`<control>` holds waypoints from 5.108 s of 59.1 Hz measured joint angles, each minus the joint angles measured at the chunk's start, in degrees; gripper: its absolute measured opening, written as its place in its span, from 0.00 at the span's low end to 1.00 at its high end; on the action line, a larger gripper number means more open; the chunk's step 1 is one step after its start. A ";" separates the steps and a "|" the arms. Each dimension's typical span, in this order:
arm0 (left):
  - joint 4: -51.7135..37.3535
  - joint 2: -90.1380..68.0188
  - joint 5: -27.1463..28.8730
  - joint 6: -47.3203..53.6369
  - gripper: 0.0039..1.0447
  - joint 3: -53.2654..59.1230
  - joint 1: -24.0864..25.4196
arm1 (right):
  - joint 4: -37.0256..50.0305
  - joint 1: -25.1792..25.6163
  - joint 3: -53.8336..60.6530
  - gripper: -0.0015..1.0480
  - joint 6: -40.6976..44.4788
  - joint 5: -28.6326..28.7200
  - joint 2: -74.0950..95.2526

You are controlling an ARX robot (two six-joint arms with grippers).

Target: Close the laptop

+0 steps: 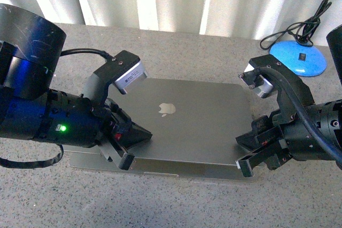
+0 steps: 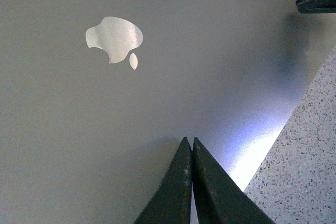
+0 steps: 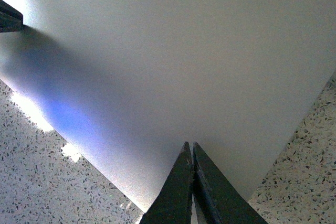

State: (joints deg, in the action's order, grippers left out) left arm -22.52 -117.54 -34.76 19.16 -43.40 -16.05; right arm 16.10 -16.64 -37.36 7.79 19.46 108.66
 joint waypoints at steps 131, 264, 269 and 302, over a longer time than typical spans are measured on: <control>-3.63 -7.48 -2.58 -1.66 0.03 -1.20 1.81 | 0.87 -0.26 -2.03 0.01 -2.05 0.42 7.45; -6.03 88.61 34.77 -19.52 0.03 42.32 16.15 | 15.17 16.57 35.91 0.01 -6.88 -19.39 -76.83; -2.49 92.56 34.77 -19.52 0.03 42.32 16.15 | 11.32 16.57 35.93 0.01 -7.02 -19.41 -81.07; 10.10 105.33 34.77 -19.52 0.03 42.34 16.15 | -2.23 16.57 35.98 0.01 -7.19 -19.41 -95.01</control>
State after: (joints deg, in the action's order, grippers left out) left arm -12.43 -12.21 0.01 -0.36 -1.06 0.10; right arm 13.87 -0.08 -1.39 0.60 0.05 13.65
